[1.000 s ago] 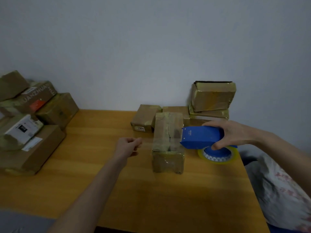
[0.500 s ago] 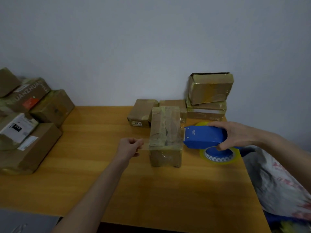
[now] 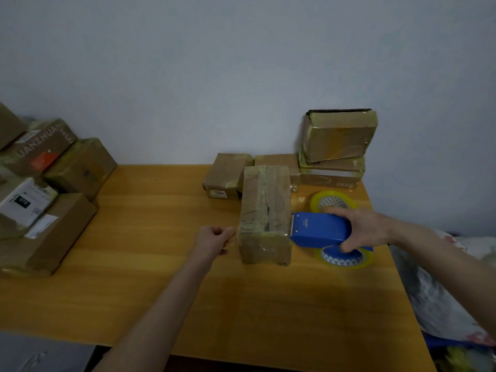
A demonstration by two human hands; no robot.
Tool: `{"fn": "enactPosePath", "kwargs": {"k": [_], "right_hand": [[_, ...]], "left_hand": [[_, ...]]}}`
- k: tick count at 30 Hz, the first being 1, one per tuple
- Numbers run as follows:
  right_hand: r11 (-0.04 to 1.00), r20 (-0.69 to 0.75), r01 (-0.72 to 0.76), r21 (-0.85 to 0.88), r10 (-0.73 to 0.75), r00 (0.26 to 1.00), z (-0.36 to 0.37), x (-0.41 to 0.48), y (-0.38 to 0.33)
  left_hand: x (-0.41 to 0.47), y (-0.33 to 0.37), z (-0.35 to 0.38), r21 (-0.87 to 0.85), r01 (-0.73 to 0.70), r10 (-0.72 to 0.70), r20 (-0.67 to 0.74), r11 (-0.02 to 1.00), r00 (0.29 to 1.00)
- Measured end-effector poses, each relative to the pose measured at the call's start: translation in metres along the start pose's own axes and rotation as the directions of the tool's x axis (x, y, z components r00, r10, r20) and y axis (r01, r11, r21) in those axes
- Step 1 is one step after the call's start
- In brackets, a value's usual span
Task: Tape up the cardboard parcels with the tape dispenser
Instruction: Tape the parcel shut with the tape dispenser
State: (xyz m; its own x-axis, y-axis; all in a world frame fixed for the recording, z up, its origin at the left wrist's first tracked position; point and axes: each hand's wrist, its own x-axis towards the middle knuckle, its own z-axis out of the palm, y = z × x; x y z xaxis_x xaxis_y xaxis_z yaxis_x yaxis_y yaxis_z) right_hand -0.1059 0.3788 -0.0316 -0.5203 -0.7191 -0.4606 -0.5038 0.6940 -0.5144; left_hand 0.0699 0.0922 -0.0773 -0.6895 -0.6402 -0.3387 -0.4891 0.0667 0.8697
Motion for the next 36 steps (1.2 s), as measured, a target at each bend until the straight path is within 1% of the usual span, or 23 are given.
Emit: {"fn": "enactPosePath", "kwargs": {"k": [2, 4, 7, 9, 11, 12, 13, 14, 15, 16, 17, 18, 19, 20, 21, 22, 23, 24, 28, 33, 36], "right_hand": [[1.0, 0.021, -0.013, 0.013, 0.012, 1.0, 0.005, 0.005, 0.001], [0.998, 0.036, -0.022, 0.051, 0.021, 0.999, 0.009, 0.008, 0.002], [0.998, 0.039, -0.034, 0.057, 0.031, 0.999, 0.013, 0.009, 0.004], [0.997, 0.034, -0.036, 0.062, 0.034, 0.999, 0.015, 0.009, 0.003], [0.998, 0.031, -0.035, 0.057, 0.034, 0.999, 0.016, 0.007, 0.003], [0.998, 0.025, -0.031, 0.047, 0.03, 0.999, 0.018, 0.006, 0.004], [0.999, 0.013, -0.023, 0.034, 0.022, 1.0, 0.019, 0.004, 0.004], [1.0, 0.001, -0.013, 0.022, 0.013, 1.0, 0.02, 0.004, 0.005], [1.0, -0.011, -0.007, 0.02, 0.007, 1.0, 0.021, 0.003, 0.005], [1.0, -0.023, -0.001, 0.021, 0.002, 1.0, 0.023, 0.004, 0.006], [1.0, -0.035, 0.004, 0.025, -0.003, 0.999, 0.023, 0.004, 0.005], [1.0, -0.052, 0.01, 0.026, -0.009, 0.999, 0.024, 0.005, 0.005], [1.0, -0.074, 0.016, 0.021, -0.014, 0.997, 0.024, 0.005, 0.004], [1.0, -0.098, 0.021, 0.003, -0.02, 0.995, 0.024, 0.005, 0.004], [0.999, -0.124, 0.029, -0.026, -0.032, 0.992, 0.025, 0.005, 0.005], [0.998, -0.147, 0.041, -0.056, -0.049, 0.988, 0.027, 0.003, 0.006], [0.996, -0.166, 0.056, -0.071, -0.067, 0.984, 0.029, 0.002, 0.009], [0.996, -0.179, 0.069, -0.063, -0.079, 0.981, 0.03, 0.0, 0.012], [0.996, -0.17, 0.076, 0.04, -0.068, 0.983, 0.024, -0.007, 0.022], [0.992, -0.095, 0.04, 0.118, -0.028, 0.995, 0.013, -0.023, 0.044], [0.998, -0.06, 0.003, 0.068, 0.001, 0.998, 0.009, -0.029, 0.049]], "left_hand": [[0.0, -0.003, 0.004, -0.002, -0.005, 0.005, 0.018, 1.0, 1.0], [0.0, -0.006, 0.007, 0.045, -0.048, 0.047, 0.028, 0.998, 0.999], [0.003, -0.003, 0.009, 0.274, -0.166, 0.165, 0.029, 0.947, 0.986], [0.004, -0.003, 0.006, 0.477, -0.22, 0.208, 0.079, 0.851, 0.975], [0.006, -0.01, -0.002, 0.716, -0.184, 0.132, 0.128, 0.674, 0.983], [0.005, -0.013, -0.008, 0.775, -0.161, 0.112, 0.117, 0.612, 0.987], [0.003, -0.013, -0.012, 0.781, -0.171, 0.169, 0.085, 0.601, 0.982], [-0.001, -0.012, -0.013, 0.752, -0.248, 0.32, 0.053, 0.611, 0.946], [-0.007, -0.008, -0.01, 0.718, -0.386, 0.514, 0.046, 0.579, 0.857], [-0.013, -0.002, -0.002, 0.69, -0.524, 0.666, 0.081, 0.499, 0.741], [-0.021, 0.004, 0.009, 0.66, -0.635, 0.755, 0.152, 0.403, 0.638], [-0.03, 0.009, 0.023, 0.621, -0.71, 0.771, 0.255, 0.332, 0.584], [-0.038, 0.011, 0.038, 0.597, -0.746, 0.733, 0.358, 0.296, 0.578], [-0.043, 0.009, 0.05, 0.612, -0.745, 0.661, 0.448, 0.263, 0.602], [-0.044, 0.005, 0.059, 0.652, -0.726, 0.587, 0.505, 0.22, 0.632], [-0.042, 0.001, 0.063, 0.696, -0.7, 0.537, 0.533, 0.161, 0.654], [-0.041, -0.002, 0.063, 0.729, -0.675, 0.51, 0.541, 0.113, 0.669], [-0.04, -0.003, 0.063, 0.745, -0.66, 0.5, 0.536, 0.1, 0.68], [-0.038, -0.005, 0.06, 0.743, -0.665, 0.507, 0.546, 0.074, 0.667], [-0.033, -0.005, 0.058, 0.742, -0.668, 0.516, 0.55, 0.058, 0.657], [-0.034, -0.004, 0.059, 0.733, -0.679, 0.512, 0.565, 0.05, 0.647]]}}
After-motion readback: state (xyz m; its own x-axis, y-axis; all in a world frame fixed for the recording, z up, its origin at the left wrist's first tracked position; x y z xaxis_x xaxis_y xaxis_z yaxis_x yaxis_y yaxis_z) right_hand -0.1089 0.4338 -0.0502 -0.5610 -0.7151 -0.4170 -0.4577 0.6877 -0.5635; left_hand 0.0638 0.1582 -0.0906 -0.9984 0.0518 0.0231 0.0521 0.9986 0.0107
